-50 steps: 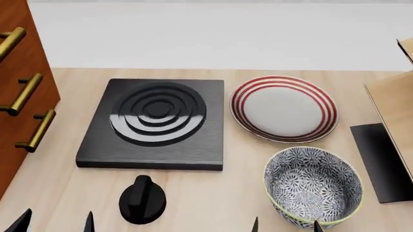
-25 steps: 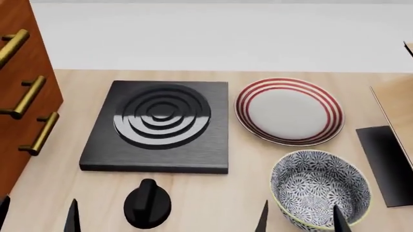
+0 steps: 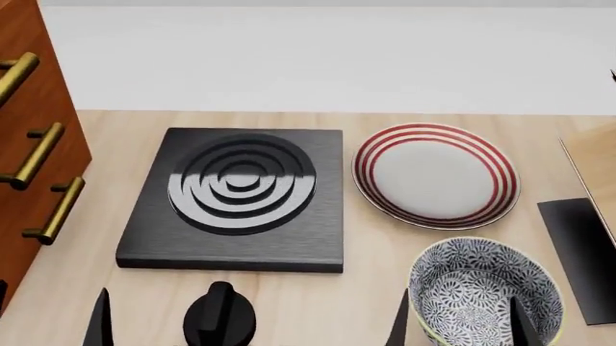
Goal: Pick up the cream cheese and put it in the bowl.
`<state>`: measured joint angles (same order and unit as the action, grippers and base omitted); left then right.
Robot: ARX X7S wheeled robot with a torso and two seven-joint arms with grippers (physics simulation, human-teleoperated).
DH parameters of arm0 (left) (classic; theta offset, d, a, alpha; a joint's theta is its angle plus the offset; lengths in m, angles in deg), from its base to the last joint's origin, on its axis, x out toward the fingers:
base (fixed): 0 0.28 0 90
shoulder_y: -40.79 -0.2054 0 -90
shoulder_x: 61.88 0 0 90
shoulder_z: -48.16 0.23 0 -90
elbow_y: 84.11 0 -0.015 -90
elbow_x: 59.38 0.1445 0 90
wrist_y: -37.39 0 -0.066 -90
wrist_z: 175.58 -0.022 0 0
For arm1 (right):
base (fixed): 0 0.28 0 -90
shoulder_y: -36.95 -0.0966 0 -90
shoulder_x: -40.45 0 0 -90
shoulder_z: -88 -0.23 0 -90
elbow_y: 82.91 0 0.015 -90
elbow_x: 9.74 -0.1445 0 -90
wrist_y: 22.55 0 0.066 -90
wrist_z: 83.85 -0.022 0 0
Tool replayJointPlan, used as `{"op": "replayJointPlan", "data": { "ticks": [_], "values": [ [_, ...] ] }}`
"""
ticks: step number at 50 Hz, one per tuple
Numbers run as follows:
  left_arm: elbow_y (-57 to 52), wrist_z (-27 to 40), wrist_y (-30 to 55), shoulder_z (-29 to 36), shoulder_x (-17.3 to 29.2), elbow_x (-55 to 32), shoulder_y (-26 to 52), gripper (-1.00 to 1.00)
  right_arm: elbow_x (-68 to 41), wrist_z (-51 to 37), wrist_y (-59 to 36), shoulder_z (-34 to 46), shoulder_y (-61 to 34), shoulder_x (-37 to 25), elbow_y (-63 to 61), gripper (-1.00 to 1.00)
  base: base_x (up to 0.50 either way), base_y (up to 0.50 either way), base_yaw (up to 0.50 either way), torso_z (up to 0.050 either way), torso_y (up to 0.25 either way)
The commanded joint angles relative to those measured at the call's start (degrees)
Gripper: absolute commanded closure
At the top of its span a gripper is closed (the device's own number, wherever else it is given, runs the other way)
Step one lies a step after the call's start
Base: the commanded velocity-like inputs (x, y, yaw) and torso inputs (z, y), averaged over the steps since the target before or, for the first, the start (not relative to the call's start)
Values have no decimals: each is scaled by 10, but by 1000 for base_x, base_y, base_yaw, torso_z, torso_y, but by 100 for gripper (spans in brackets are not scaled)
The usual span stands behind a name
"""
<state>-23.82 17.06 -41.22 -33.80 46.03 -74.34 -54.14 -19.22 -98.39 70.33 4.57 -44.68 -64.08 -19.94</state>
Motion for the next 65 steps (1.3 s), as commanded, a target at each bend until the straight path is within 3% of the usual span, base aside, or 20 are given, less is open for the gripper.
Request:
{"op": "replayJointPlan", "data": {
  "ticks": [1,4,6,10,16,19,23,25,26,27,28,31,35,36,39,47,50,55,58,65],
  "values": [
    [-70,-16,100,-7,56,-37,18,-100,-62,17,-39,-10,-8,-21,-20,-100,0,0,0,0,0],
    [-94,-25,167,-22,83,-81,44,-100,-53,11,-32,-12,-8,-21,-21,-100,0,0,0,0,0],
    [-113,-70,272,-59,127,-227,82,-100,-56,12,-34,-13,-8,-24,-27,-100,0,0,0,0,0],
    [-121,-99,346,-90,181,-321,126,-100,-65,14,-43,-13,-16,-27,-27,-100,0,0,0,0,0],
    [-140,-119,406,-95,235,-384,165,-100,-60,13,-48,-6,-25,-28,-28,-100,0,0,0,0,0],
    [-155,-160,434,-124,276,-488,179,-100,-59,12,-52,-3,-33,-28,-24,-100,0,0,0,0,0],
    [-145,-148,469,-147,311,-574,217,-100,-60,13,-55,-2,-40,-29,-17,-100,0,0,0,0,0],
    [-149,-186,461,-139,328,-547,220,-100,-60,13,-54,-2,-42,-29,-14,-100,0,0,0,0,0],
    [-147,-168,450,-137,319,-507,221,-100,-60,13,-53,-2,-43,-30,-13,-100,0,0,0,0,0],
    [-112,-189,479,-132,331,-583,246,-100,-62,14,-52,-2,-44,-29,-11,-100,0,0,0,0,0],
    [-110,-205,484,-124,338,-585,251,-100,-62,14,-51,-3,-44,-29,-9,-100,0,0,0,0,0],
    [-122,-286,456,-100,370,-507,233,-100,-67,16,-48,-4,-47,-30,-6,-100,0,0,0,0,0],
    [-88,-300,427,-168,375,-550,220,-100,-64,16,-45,-2,-47,-31,-3,-100,0,0,0,0,0],
    [-80,-308,442,-158,386,-566,233,-100,-63,16,-44,-2,-47,-31,-2,-100,0,0,0,0,0],
    [-95,-350,404,-163,401,-495,201,-100,-66,17,-43,-3,-46,-33,-2,-100,0,0,0,0,0],
    [-78,-385,412,-145,430,-479,199,-100,-62,16,-37,2,-46,-32,4,-100,0,0,0,0,0],
    [-81,-352,441,-100,438,-442,213,-100,-61,16,-36,3,-47,-31,5,-100,0,0,0,0,0],
    [-87,-358,438,-143,454,-473,179,-100,-57,15,-34,9,-45,-32,2,-100,0,0,0,0,0],
    [-80,-342,481,-103,458,-478,208,-100,-57,17,-31,11,-45,-31,5,-100,0,0,0,0,0],
    [-68,-367,457,-75,451,-435,185,-100,-56,14,-30,12,-46,-31,8,-100,0,0,0,0,0]
  ]
}}
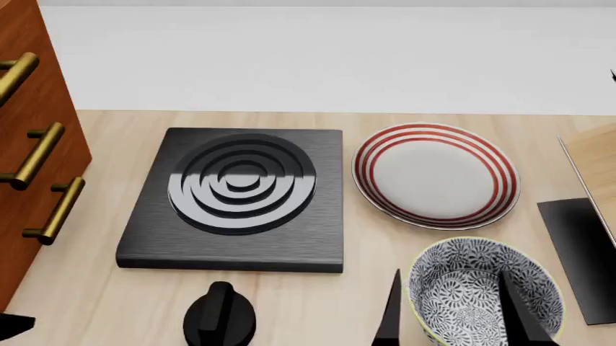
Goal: Pick up the cream cheese and put it in the bowl.
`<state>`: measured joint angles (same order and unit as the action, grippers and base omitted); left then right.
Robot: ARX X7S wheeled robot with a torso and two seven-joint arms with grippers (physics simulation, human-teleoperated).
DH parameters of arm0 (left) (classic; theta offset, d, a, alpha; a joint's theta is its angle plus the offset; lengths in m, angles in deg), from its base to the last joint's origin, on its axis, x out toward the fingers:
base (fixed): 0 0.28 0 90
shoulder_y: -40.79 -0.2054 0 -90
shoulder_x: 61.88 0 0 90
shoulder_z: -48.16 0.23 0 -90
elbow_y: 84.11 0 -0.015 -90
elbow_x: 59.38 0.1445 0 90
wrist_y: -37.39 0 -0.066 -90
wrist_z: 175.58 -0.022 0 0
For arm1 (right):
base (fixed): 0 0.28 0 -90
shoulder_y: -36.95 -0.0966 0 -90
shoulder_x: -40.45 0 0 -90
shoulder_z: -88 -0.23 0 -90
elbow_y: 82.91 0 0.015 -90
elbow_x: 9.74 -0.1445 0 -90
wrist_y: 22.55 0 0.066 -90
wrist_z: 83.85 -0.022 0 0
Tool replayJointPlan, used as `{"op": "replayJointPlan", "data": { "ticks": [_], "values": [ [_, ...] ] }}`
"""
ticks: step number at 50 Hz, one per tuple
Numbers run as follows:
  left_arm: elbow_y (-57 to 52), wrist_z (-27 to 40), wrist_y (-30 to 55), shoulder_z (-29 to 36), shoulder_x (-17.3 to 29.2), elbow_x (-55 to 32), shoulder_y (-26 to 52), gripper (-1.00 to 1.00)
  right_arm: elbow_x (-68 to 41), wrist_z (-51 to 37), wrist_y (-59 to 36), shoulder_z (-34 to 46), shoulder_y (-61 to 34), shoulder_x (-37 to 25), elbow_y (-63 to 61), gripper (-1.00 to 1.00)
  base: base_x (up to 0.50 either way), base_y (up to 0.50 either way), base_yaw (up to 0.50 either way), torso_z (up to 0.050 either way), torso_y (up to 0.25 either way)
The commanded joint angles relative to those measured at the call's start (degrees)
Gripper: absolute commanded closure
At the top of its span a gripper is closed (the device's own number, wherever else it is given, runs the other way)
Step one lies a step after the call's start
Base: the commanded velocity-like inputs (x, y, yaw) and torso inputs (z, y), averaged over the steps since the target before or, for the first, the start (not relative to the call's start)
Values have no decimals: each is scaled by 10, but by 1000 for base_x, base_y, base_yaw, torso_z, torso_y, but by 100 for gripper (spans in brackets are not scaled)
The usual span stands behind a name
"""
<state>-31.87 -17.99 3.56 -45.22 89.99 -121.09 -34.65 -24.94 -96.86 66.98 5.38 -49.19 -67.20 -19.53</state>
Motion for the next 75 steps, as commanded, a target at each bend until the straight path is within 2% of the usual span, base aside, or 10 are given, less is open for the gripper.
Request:
{"op": "replayJointPlan", "data": {
  "ticks": [1,10,16,24,37,42,48,51,60,75],
  "values": [
    [13,-15,7,43,10,40,-9,-100,1,-2,4,5,0,0,2,-100,0,0,0,0,0],
    [15,-18,7,103,2,96,-4,-100,3,-3,5,9,-7,2,12,-100,0,0,0,0,0],
    [1,-17,1,114,12,114,-14,-100,4,-5,3,11,-9,1,14,-100,0,0,0,0,0],
    [-9,-9,37,137,21,119,12,-100,4,-6,5,13,-9,0,15,-100,0,0,0,0,0],
    [1,-9,158,203,23,139,143,-100,6,-13,8,11,-6,-3,10,-100,0,0,0,0,0],
    [23,-10,216,257,9,171,219,-100,8,-14,8,13,-7,-4,9,-100,0,0,0,0,0],
    [41,-20,242,324,2,217,287,-100,6,-15,10,14,-7,-4,13,-100,0,0,0,0,0],
    [47,-32,229,323,4,216,294,-100,6,-13,22,12,-4,-4,18,-100,0,0,0,0,0],
    [98,-37,221,424,-24,297,351,-100,10,-16,28,14,2,-5,15,-100,0,0,0,0,0],
    [131,-53,217,522,-67,352,405,-100,10,-15,40,17,5,-7,22,-100,0,0,0,0,0]
  ]
}}
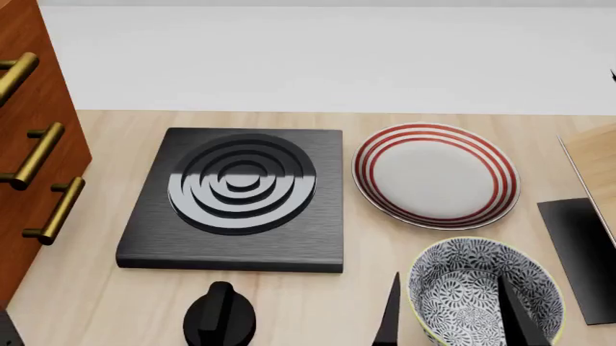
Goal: Pick up the cream cheese and put it in the bowl.
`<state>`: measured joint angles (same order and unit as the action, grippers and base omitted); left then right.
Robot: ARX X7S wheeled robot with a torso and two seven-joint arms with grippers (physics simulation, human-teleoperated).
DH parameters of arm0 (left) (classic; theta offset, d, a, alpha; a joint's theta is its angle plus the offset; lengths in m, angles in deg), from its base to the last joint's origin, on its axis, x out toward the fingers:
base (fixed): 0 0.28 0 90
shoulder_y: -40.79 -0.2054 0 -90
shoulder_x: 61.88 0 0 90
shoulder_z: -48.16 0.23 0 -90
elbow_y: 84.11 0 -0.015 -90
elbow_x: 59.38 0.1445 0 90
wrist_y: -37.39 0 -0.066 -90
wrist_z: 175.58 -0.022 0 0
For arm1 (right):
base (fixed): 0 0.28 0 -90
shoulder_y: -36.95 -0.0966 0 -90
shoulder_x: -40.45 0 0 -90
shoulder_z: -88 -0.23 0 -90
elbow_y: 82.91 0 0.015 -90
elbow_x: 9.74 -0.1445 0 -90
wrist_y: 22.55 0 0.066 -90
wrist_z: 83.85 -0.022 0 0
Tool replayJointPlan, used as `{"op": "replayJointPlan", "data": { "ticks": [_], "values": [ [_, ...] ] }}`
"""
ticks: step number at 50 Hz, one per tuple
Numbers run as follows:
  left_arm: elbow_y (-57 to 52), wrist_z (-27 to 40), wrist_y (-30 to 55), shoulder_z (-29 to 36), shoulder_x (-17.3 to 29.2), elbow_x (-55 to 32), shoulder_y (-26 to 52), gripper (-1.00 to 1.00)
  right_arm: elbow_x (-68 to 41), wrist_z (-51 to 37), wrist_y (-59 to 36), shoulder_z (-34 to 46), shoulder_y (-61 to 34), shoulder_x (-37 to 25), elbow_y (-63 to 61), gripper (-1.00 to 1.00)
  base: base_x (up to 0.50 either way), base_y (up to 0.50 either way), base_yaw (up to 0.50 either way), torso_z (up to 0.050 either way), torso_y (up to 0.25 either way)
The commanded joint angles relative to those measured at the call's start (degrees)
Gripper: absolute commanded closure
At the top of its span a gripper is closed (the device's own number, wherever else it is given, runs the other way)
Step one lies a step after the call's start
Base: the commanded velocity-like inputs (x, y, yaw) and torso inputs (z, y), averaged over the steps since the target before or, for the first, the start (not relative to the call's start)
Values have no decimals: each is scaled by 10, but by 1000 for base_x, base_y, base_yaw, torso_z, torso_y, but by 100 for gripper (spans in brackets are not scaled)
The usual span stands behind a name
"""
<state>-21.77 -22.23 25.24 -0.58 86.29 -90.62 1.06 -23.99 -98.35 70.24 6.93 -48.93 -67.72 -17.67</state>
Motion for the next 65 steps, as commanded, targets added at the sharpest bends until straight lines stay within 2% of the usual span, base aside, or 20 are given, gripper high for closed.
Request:
{"op": "replayJointPlan", "data": {
  "ticks": [1,9,49,65],
  "values": [
    [27,-14,2,77,-32,45,51,-100,-1,-1,9,0,3,-2,2,-100,0,0,0,0,0],
    [31,-14,-1,108,-47,62,64,-100,-4,-1,12,0,3,-3,4,-100,0,0,0,0,0],
    [69,-16,-37,164,-103,82,67,-100,-1,-9,27,3,18,-14,-14,-100,0,0,0,0,0],
    [85,-18,-35,197,-111,94,66,-100,-2,-12,30,3,19,-16,-15,-100,0,0,0,0,0]
  ]
}}
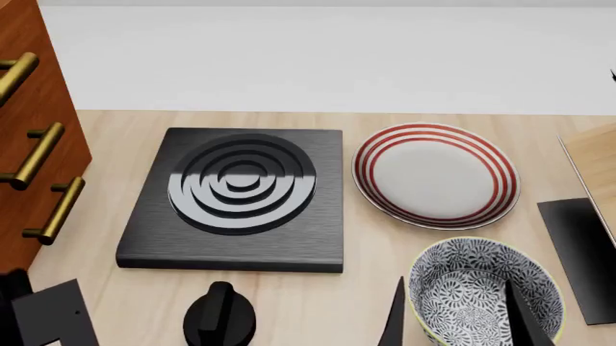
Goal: Pick up the cream cheese and put it in the bowl.
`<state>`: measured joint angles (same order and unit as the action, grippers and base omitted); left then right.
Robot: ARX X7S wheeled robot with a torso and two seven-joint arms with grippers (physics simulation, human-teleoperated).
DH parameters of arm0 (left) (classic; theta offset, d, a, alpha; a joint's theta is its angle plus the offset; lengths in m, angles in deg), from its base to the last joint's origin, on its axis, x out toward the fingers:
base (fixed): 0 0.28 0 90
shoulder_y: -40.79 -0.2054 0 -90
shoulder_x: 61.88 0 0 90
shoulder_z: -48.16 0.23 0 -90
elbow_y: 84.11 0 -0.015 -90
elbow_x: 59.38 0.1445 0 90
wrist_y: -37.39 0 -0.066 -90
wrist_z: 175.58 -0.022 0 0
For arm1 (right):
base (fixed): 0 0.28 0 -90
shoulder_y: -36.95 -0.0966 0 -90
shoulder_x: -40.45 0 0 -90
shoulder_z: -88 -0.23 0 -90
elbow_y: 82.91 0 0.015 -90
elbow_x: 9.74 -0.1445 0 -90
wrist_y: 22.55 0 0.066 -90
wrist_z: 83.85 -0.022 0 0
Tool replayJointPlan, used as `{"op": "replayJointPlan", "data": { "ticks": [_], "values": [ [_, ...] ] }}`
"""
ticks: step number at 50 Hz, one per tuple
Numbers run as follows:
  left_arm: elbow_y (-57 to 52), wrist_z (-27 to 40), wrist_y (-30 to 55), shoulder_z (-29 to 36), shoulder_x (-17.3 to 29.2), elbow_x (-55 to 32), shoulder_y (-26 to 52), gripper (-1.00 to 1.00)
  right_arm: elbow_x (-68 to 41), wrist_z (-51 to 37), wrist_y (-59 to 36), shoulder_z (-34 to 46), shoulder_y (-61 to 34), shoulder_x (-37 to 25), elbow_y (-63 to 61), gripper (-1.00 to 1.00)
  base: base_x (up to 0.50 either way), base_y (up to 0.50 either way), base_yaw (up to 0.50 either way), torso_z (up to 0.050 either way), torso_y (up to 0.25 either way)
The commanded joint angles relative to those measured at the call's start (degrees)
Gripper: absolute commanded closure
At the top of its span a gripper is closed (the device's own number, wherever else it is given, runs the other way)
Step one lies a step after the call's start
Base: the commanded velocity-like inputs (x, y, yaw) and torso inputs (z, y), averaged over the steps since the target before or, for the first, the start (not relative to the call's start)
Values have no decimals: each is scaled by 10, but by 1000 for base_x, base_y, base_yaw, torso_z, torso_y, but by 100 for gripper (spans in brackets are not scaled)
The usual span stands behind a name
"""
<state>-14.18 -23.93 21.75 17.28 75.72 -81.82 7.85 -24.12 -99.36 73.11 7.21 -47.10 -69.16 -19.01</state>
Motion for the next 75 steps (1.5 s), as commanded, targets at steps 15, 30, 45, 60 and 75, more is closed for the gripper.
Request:
{"op": "replayJointPlan", "data": {
  "ticks": [15,30,45,60,75],
  "values": [
    [-1,3,14,35,-2,6,-9,-100,0,-6,5,2,7,-5,-12,-100,0,0,0,0,0],
    [19,10,9,53,-7,15,-17,-100,-6,-4,9,4,10,-10,-15,-100,0,0,0,0,0],
    [37,19,13,60,-14,23,-17,-100,-13,-2,12,5,10,-14,-15,-100,0,0,0,0,0],
    [76,17,-18,73,-20,31,-21,-100,-7,-8,5,8,9,-17,-24,-100,1,0,0,0,0],
    [120,15,-47,84,-31,40,-29,-100,-6,-9,7,14,6,-16,-17,-100,0,0,0,0,0]
  ]
}}
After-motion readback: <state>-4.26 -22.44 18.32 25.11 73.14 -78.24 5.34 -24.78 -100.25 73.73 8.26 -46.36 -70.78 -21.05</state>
